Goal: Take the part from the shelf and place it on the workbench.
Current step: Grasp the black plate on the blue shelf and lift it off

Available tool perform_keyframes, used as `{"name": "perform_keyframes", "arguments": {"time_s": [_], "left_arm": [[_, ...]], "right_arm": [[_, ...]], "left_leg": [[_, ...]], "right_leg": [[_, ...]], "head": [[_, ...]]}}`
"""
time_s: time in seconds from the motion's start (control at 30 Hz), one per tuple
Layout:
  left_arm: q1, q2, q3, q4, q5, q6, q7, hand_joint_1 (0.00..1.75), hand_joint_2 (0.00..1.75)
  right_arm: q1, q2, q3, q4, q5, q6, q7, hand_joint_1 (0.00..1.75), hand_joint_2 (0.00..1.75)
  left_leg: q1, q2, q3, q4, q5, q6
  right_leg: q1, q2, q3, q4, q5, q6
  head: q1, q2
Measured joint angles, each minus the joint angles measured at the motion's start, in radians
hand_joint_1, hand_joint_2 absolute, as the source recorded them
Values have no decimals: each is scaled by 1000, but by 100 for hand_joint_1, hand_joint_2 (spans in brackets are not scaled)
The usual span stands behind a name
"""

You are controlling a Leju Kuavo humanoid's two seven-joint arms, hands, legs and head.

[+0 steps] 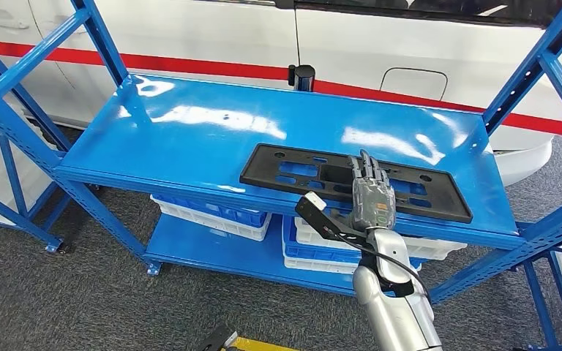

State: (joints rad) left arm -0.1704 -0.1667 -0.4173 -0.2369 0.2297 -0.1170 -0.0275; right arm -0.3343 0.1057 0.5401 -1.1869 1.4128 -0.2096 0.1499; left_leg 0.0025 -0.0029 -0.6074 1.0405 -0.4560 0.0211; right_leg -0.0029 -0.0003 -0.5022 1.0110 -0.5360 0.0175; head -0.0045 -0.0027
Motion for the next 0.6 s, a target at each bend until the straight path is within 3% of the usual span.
{"name": "perform_keyframes", "arguments": {"time_s": [0.1,0.13,0.23,0.27,0.6], "left_arm": [[0,0,0,0,-7,-4,0,0,0],[0,0,0,0,-10,-5,1,0,0],[0,-1,0,0,-16,-7,4,0,0],[0,-1,0,0,-18,-8,5,0,0],[-2,-2,0,0,-16,-15,10,0,0]], "right_arm": [[0,0,-9,7,9,-6,5,0,175],[-1,0,-13,10,14,-10,7,22,175],[-7,2,-27,25,29,-22,13,153,175],[-9,4,-32,32,34,-26,14,175,175],[-67,39,-71,110,23,-56,-38,175,175]], "left_leg": [[0,0,0,0,0,0],[0,0,0,0,0,0],[0,0,0,0,0,0],[0,0,0,0,0,0],[0,0,0,0,0,0]], "right_leg": [[0,0,0,0,0,0],[0,0,0,0,0,0],[0,0,0,0,0,0],[0,0,0,0,0,0],[0,0,0,0,0,0]], "head": [[0,0],[0,0],[0,0],[0,0],[0,0]]}}
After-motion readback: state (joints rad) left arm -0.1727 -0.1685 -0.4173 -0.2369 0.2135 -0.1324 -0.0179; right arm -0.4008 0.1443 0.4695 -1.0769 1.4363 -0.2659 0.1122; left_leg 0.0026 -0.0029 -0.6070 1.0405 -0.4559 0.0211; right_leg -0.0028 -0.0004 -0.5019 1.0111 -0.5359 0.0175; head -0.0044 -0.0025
